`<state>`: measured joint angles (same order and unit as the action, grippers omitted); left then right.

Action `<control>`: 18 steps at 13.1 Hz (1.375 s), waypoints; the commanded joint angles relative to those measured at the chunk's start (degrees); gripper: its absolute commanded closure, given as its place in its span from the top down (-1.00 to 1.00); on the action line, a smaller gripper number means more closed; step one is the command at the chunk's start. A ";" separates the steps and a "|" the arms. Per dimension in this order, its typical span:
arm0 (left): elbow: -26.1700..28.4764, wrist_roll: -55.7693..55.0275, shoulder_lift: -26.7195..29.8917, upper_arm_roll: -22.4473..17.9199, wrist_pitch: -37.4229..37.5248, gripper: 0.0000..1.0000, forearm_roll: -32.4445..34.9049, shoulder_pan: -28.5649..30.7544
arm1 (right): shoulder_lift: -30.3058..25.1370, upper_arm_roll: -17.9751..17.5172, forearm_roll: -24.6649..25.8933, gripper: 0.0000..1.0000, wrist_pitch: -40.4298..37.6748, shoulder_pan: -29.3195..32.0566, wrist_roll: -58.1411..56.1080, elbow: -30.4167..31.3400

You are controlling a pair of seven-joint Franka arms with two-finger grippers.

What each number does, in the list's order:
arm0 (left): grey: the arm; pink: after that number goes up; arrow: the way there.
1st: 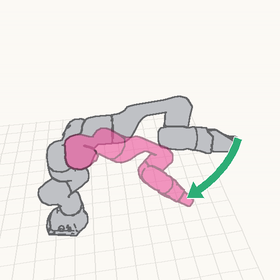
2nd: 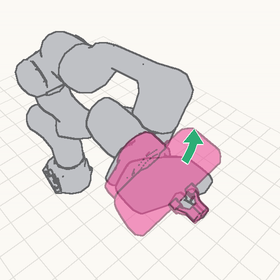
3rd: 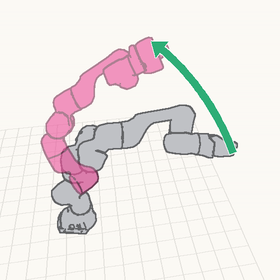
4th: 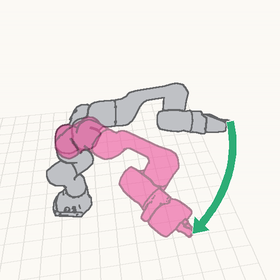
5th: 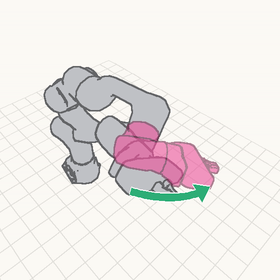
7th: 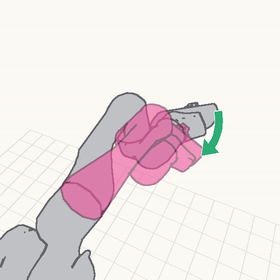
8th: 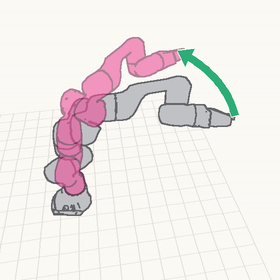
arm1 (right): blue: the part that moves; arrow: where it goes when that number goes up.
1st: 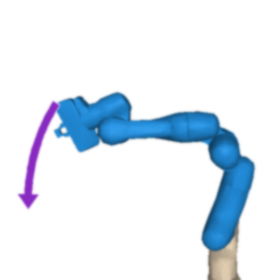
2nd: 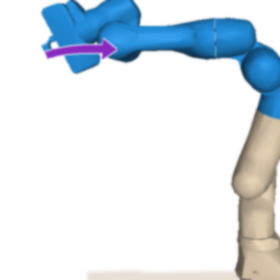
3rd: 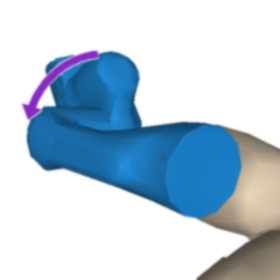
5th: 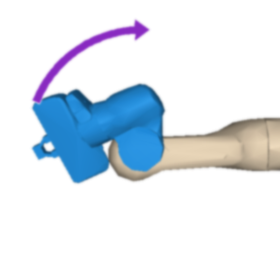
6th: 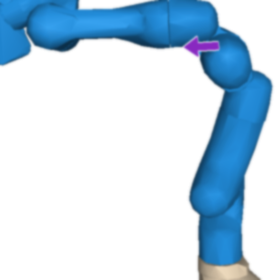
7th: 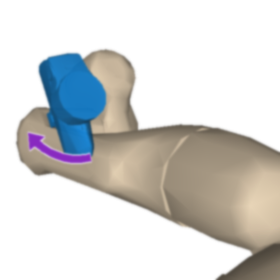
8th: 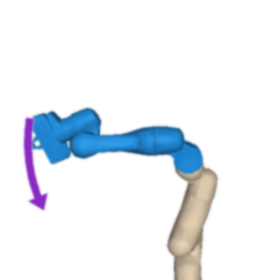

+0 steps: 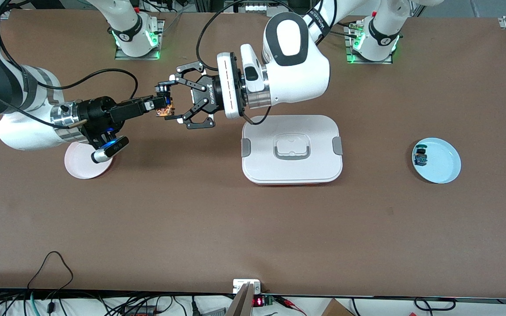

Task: Transfer orange switch to right arm and place
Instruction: 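Grasp the orange switch with the right gripper from the left gripper, then open the left gripper and withdraw it while the right gripper holds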

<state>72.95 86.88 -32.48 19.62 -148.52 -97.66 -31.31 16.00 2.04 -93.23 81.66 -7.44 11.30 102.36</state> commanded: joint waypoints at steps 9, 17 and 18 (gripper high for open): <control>1.41 3.99 2.34 -0.63 9.43 1.00 -0.51 15.89 | -0.80 0.25 -0.47 -0.81 -0.63 0.66 -2.24 0.82; -1.49 5.40 -8.39 -4.13 43.93 1.00 6.11 41.58 | -1.15 0.86 14.53 -0.81 -7.21 5.84 -9.52 0.82; -4.28 5.49 -8.30 -6.67 44.19 1.00 12.87 41.94 | -1.15 0.86 18.22 -0.81 -7.83 6.38 -11.90 0.73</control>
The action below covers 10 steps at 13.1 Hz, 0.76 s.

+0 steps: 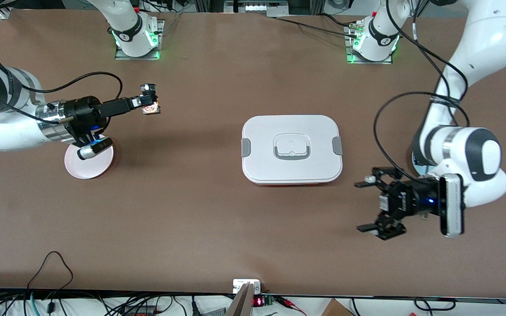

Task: Transfer orange switch to right arm and place
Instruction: 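Open the left gripper and withdraw it while the right gripper holds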

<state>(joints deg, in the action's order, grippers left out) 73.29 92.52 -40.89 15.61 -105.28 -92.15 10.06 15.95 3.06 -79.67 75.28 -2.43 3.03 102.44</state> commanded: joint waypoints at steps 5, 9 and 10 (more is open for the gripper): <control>-10.80 -0.67 2.47 -3.39 7.63 1.00 37.26 5.93 | -2.33 0.45 26.54 -0.81 -4.79 2.35 -12.41 0.31; -13.17 -2.16 10.20 -2.70 8.43 1.00 66.66 3.15 | -2.60 0.45 45.69 -0.80 -4.27 2.26 -19.61 0.49; -13.17 -4.34 12.22 -2.95 8.43 1.00 73.71 0.08 | -2.60 0.45 49.83 -0.79 -2.79 2.26 -22.51 0.48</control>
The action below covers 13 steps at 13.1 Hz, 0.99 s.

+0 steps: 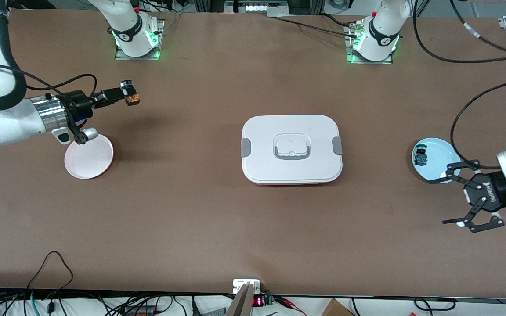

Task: Transfer orange switch to right arm and place
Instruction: 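Open the left gripper and withdraw it while the right gripper holds, then lower the held switch onto the white plate with the right gripper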

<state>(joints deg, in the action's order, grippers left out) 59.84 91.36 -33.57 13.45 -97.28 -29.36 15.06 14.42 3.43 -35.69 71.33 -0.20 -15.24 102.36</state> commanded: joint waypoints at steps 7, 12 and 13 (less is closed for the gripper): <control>24.13 -62.26 30.28 -1.58 -0.28 1.00 37.18 -16.38 | -0.62 0.09 28.27 -0.77 16.53 -0.32 -22.96 2.22; 35.00 -87.39 36.29 -5.86 0.77 1.00 33.59 -16.56 | -1.41 0.09 39.28 -0.74 33.41 -0.15 -42.05 8.46; 35.08 -87.06 36.46 -7.72 2.26 1.00 32.01 -16.56 | -1.50 0.09 40.68 -0.74 35.78 -0.15 -44.85 9.43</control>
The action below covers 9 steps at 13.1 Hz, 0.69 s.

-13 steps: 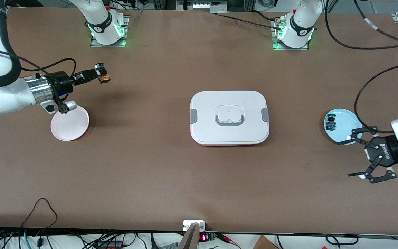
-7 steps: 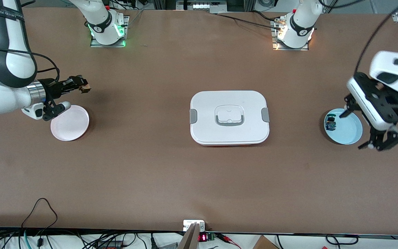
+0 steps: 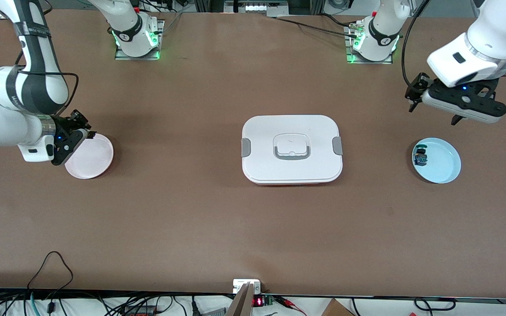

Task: Transfer orange switch to right arm and place
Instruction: 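Lower the held switch onto the white plate with the right gripper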

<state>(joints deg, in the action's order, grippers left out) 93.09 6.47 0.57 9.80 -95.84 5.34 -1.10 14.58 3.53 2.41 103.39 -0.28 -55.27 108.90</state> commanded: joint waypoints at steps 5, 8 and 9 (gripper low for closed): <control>2.27 -1.81 1.45 -9.01 0.91 1.00 -9.56 -0.22 | -2.18 -0.02 5.93 -0.74 13.39 0.72 -17.05 6.67; 1.74 -2.25 1.19 -9.45 4.34 1.00 -8.50 -0.22 | -1.66 -0.02 6.64 -0.74 21.04 2.39 -22.59 9.65; 0.78 -2.77 1.11 -9.36 4.25 1.00 -7.11 -0.31 | -1.39 -0.02 6.64 -0.74 21.93 2.74 -23.30 10.27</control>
<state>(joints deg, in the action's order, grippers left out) 94.60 4.80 1.04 0.79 -92.70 -3.10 -0.93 14.40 3.77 8.08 122.57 1.36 -75.76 116.41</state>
